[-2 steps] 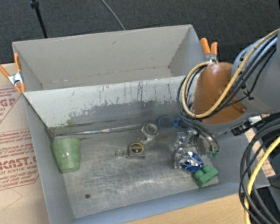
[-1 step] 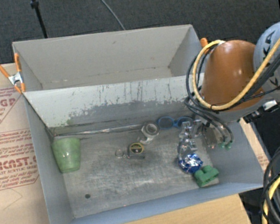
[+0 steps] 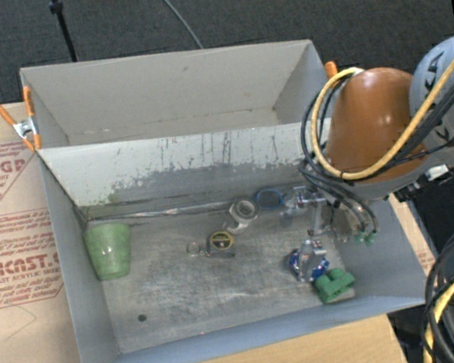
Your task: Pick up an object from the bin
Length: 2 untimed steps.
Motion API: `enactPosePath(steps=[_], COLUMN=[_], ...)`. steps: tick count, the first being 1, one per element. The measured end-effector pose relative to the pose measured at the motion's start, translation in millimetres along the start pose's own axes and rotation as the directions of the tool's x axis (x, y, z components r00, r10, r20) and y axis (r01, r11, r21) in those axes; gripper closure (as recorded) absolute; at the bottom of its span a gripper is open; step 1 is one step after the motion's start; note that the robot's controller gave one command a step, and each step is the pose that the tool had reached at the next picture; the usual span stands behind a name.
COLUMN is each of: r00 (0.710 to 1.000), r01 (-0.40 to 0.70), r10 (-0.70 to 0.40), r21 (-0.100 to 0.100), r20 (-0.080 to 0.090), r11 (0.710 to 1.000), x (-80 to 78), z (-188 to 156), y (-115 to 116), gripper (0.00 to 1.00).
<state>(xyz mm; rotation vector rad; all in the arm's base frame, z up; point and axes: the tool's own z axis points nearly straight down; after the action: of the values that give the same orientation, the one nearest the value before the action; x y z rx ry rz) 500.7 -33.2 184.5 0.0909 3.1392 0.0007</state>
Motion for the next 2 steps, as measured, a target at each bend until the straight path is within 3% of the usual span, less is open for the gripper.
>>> enactPosePath(steps=[1, 2], r00=[0.995, 0.955], r01=[0.102, 0.297], r10=[-0.102, -0.297], r21=[0.000, -0.006], r20=[-0.004, 0.015], r11=[0.995, 0.955], x=[-7.1, -23.3], z=[45.7, 106.4], y=[-21.4, -60.2], gripper=[0.00, 0.00])
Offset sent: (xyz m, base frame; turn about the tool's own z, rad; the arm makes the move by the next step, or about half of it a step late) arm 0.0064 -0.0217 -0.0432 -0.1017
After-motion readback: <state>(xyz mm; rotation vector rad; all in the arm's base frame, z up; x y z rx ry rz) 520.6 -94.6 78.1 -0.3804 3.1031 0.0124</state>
